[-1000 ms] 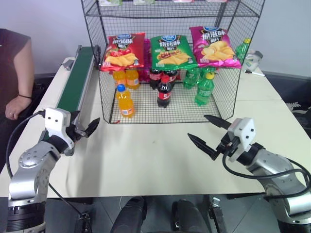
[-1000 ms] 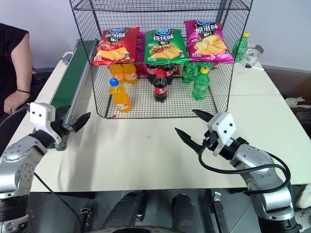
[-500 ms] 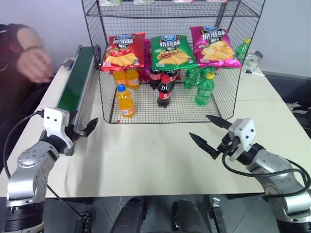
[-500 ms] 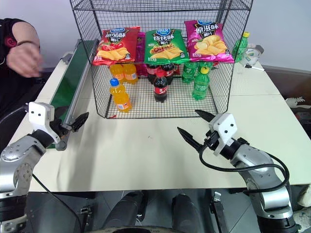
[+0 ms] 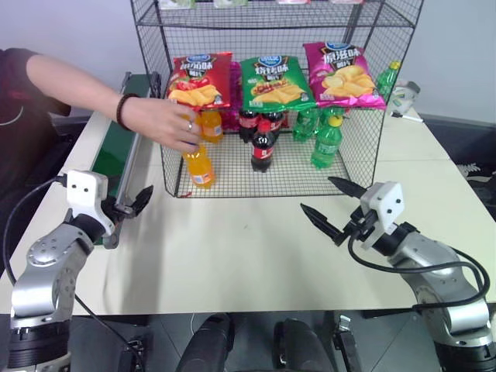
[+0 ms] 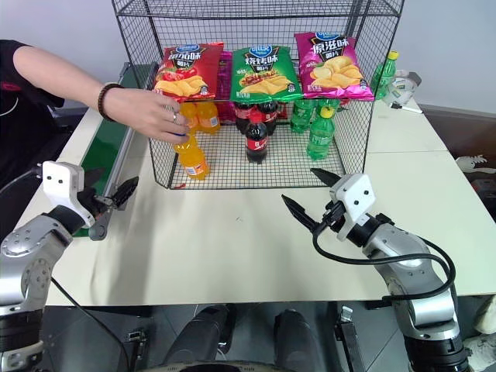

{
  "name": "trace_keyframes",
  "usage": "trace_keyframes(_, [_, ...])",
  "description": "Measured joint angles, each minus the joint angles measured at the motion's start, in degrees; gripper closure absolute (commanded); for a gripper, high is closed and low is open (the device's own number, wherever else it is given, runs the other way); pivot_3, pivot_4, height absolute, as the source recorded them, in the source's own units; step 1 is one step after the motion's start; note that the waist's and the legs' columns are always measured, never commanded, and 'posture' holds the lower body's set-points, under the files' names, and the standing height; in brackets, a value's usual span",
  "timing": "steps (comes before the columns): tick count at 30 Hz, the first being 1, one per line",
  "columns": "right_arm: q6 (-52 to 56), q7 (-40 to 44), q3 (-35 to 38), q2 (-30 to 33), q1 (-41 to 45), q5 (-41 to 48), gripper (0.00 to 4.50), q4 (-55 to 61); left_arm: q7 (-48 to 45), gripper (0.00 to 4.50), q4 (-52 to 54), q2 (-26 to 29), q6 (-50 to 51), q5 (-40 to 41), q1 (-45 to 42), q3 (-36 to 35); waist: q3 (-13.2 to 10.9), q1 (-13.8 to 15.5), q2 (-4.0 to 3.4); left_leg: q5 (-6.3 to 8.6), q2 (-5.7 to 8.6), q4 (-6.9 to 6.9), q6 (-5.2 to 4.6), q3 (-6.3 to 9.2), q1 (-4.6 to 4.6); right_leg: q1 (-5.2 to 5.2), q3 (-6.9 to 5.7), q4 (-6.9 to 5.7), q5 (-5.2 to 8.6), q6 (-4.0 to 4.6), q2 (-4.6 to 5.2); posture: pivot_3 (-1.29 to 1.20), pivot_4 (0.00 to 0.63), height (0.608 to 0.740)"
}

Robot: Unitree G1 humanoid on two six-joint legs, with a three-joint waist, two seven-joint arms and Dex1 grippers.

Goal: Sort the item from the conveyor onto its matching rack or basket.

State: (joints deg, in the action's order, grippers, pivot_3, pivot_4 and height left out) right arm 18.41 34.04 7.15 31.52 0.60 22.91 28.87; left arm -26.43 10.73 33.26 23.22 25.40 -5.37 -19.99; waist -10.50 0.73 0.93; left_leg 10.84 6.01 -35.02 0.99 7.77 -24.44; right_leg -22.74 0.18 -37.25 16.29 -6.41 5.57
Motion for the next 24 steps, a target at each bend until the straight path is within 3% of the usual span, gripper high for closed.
trace_keyframes(24, [-0.05, -0.41, -1.45, -0.61, 4.79, -1.42, 0.00, -2.27, 11.71, 0.05, -7.04, -3.45, -2.67, -3.31, -4.43, -5.67, 0.00, -0.04, 0.00, 0.00, 0.01, 0.00, 0.00, 0.00, 0.00, 0.01, -0.01, -0.01, -0.10, -0.18, -0.01, 0.00, 0.150, 0.740])
